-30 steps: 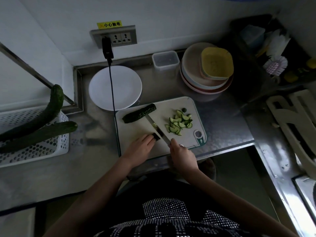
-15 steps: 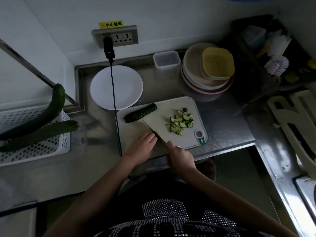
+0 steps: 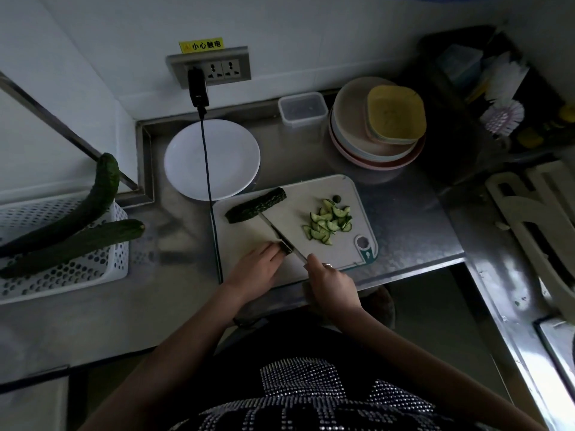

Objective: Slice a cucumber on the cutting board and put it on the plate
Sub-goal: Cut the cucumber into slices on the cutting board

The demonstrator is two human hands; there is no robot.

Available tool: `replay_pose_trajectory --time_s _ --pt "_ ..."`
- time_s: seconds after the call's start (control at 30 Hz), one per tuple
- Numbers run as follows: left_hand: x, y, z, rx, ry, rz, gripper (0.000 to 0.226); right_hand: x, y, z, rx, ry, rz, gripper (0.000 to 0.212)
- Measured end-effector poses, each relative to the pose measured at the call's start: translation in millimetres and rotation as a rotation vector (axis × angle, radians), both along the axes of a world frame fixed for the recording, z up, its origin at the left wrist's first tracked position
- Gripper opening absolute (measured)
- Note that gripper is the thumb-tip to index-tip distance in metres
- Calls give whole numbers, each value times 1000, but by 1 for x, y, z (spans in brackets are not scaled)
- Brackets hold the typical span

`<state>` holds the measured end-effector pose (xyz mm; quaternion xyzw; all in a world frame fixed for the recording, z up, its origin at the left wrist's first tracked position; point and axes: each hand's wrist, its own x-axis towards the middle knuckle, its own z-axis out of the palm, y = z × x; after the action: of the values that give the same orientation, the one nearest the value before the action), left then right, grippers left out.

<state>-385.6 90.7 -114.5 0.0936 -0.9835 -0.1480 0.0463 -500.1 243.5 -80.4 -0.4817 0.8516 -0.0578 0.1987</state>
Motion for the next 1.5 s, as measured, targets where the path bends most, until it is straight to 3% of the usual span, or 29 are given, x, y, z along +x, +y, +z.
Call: replay_pose_trajectory --time_s 0.4,0.5,0.77,0.9,1.33,1.5 --pt "-2 1 -1 4 -8 20 34 1 -4 -4 163 -2 16 19" --pt "-3 0 1 -38 9 16 43 0 -7 -3 220 -4 9 26" --pt "6 1 -5 -11 -28 25 41 -4 0 -2 76 -22 -23 16" --pt "7 0 -5 -18 -39 15 41 -2 0 -2 16 -10 -13 21" --pt "3 1 -1 -30 -34 40 43 -2 0 -7 88 -25 41 20" --pt "3 1 -4 -19 3 47 40 -2 -5 -3 209 -15 42 26"
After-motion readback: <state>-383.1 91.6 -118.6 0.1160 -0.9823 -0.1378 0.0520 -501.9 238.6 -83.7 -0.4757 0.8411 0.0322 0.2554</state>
